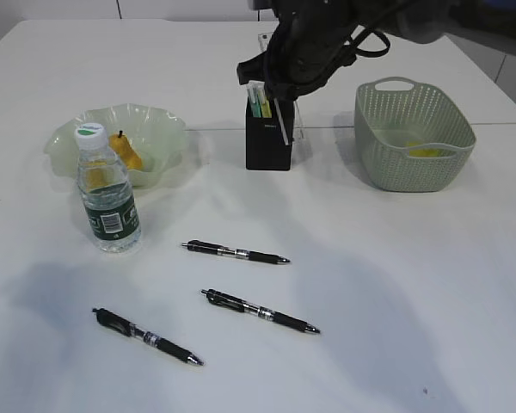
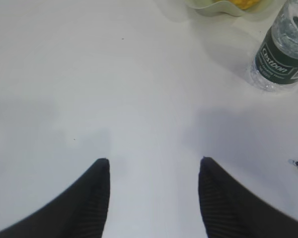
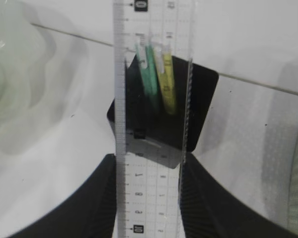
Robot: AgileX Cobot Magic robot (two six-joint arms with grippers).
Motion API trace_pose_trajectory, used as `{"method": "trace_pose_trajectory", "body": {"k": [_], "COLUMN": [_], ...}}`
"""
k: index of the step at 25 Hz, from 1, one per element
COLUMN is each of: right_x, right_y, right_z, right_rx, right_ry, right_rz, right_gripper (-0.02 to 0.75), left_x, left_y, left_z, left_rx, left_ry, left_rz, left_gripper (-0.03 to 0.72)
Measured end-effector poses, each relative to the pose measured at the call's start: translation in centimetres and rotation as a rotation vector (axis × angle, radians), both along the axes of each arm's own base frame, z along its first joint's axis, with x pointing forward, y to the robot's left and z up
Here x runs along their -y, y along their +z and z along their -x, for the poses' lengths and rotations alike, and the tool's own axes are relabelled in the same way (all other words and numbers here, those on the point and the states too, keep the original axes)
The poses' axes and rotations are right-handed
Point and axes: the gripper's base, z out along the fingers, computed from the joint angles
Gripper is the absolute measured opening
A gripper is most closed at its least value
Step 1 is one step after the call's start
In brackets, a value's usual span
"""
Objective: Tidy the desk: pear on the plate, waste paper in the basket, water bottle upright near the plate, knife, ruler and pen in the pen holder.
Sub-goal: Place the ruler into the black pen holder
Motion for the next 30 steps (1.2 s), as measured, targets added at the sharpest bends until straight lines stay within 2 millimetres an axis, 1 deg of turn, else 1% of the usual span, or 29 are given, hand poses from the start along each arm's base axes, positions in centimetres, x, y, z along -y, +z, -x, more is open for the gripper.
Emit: {"method": "trace_pose_trajectory", "body": {"k": [5,15,17,22,24,27,30], "right_x": [1.3,0.5,0.3,-0.2,-0.3,-0.5,-0.4], "right_y": [0.6,2.4,2.2,0.5,0.3,0.5,-0.2], "right_z": [-1.2,-2.5,-2.9,-3.7,-4.0,-4.2,-4.6], "right_rx": [0.088,0.337,0.378,0.420,0.449,0.503,0.526], "right_ry": [-0.016,0.035,0.046,0.066,0.079,0.097,0.102], "right_rz": [-0.036,-0.137,-0.152,-0.164,-0.161,-0.170,-0.177], "right_gripper": [0.270,0.271,0.271,0.271,0.271,0.271,0.271], "left_x": [0.0,0.0,0.0,0.0,0.0,0.0,0.0], "left_y": [0.0,0.1,0.2,0.5,0.5,0.5,0.5], "left_z": [0.0,-0.1,-0.2,-0.5,-0.5,-0.5,-0.5], "left_rx": [0.000,0.013,0.027,0.070,0.075,0.077,0.080], "left_ry": [0.000,-0.002,-0.003,-0.007,-0.008,-0.008,-0.008], "left_rz": [0.000,-0.002,-0.002,-0.001,-0.001,-0.001,-0.001], "left_gripper": [0.402,0.402,0.402,0.402,0.402,0.402,0.402]}}
